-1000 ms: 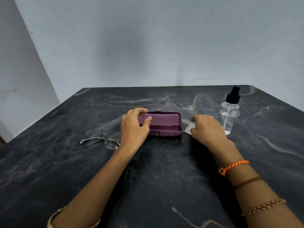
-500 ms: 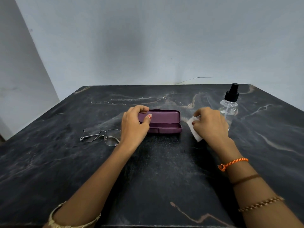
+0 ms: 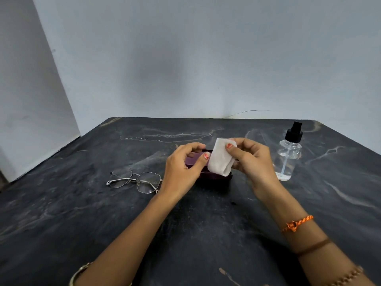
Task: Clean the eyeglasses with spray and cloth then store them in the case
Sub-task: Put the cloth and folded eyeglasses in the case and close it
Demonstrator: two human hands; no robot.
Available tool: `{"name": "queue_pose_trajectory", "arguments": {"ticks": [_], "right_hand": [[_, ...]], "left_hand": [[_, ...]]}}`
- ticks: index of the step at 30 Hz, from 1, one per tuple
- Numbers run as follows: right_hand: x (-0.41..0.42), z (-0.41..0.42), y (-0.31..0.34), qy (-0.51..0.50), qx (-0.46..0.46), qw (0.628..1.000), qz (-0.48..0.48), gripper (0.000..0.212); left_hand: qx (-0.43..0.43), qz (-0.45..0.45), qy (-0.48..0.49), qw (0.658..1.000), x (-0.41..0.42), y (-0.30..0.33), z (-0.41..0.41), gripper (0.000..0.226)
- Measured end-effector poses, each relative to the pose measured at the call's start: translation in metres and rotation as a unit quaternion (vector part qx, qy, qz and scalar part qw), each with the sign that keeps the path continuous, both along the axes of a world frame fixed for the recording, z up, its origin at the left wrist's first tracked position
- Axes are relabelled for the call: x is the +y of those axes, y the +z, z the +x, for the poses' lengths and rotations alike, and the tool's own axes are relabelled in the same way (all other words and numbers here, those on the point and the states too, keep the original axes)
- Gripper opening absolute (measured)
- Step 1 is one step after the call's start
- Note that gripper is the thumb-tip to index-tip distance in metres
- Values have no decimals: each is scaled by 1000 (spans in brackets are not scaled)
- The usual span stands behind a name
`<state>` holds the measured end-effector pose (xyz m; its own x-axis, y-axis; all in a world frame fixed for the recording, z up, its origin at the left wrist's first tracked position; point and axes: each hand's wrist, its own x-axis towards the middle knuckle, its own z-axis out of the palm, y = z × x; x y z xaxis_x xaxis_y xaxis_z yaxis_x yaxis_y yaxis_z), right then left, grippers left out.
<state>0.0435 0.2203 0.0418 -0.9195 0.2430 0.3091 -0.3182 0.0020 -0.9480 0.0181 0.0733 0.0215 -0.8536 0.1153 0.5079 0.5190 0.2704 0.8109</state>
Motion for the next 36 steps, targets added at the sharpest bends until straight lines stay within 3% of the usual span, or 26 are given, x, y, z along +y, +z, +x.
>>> {"name": "queue_pose_trajectory", "arguments": {"ticks": [5,10,14,20,25,29,33,36], "right_hand": [[-10,0,-4,88,-22,991,-96,14],[-14,1,-7,142,-43,975,-166,11],[-15,0,-9,165,-61,964,-200,24],[-13,-3,-11,168,-69,955,-234,30],[-12,-7,-12,150,-59,942,-294,11],[-8,-7,-7,113,-47,941,-315,17],[-8,-5,-5,95,-43,940,-325,16],[-9,-4,-4,72,-45,935,-345,16]], "left_hand": [[-50,58,-77,994,3,-1,1,17],[-48,112,-89,989,1,-1,-1,14],[-59,182,-92,977,-1,0,-3,18],[-81,214,-123,966,-1,1,-2,16],[-92,252,-120,956,-3,4,-4,15],[-149,335,-128,922,-9,8,-7,23],[-207,355,-166,896,-10,8,-6,34],[-238,369,-195,877,-9,8,-5,29]]}}
